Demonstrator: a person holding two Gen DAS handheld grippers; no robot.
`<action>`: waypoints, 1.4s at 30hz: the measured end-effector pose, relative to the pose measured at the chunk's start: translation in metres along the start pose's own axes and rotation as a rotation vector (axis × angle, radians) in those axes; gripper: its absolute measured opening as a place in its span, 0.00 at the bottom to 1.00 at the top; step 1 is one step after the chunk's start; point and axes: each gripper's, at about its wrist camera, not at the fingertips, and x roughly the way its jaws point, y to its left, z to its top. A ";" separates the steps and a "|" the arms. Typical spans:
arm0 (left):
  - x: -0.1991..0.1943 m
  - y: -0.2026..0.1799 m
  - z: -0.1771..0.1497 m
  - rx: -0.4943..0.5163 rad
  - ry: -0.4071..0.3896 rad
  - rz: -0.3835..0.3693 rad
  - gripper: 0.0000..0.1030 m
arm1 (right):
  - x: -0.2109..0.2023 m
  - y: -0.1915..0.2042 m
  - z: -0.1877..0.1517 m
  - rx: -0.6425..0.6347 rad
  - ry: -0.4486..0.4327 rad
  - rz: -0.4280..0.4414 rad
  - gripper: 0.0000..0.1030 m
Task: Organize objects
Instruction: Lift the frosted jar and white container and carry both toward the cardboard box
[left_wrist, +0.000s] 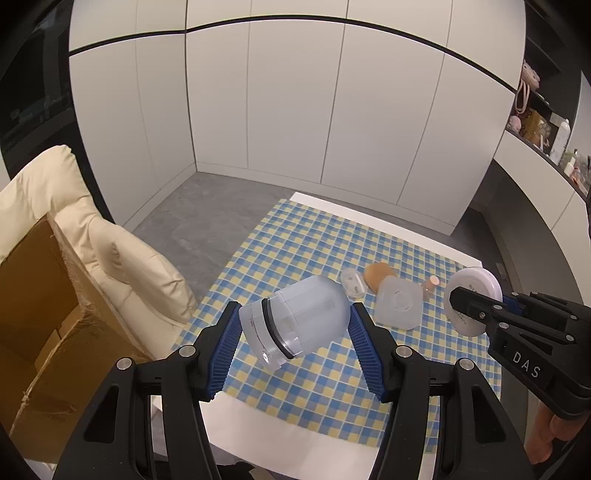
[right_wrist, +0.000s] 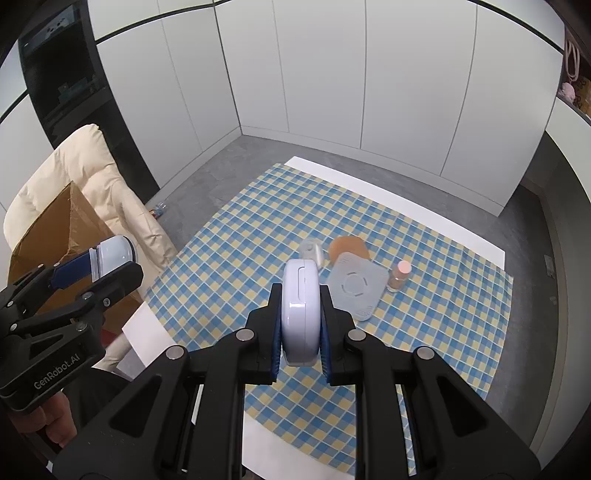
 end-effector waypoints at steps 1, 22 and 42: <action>-0.001 0.003 0.000 -0.003 -0.001 0.004 0.58 | 0.000 0.003 0.001 -0.006 -0.001 0.001 0.17; -0.016 0.048 -0.001 -0.059 -0.037 0.044 0.58 | 0.006 0.056 0.013 -0.085 -0.034 0.053 0.17; -0.036 0.090 -0.010 -0.104 -0.075 0.104 0.58 | 0.007 0.108 0.021 -0.154 -0.071 0.120 0.17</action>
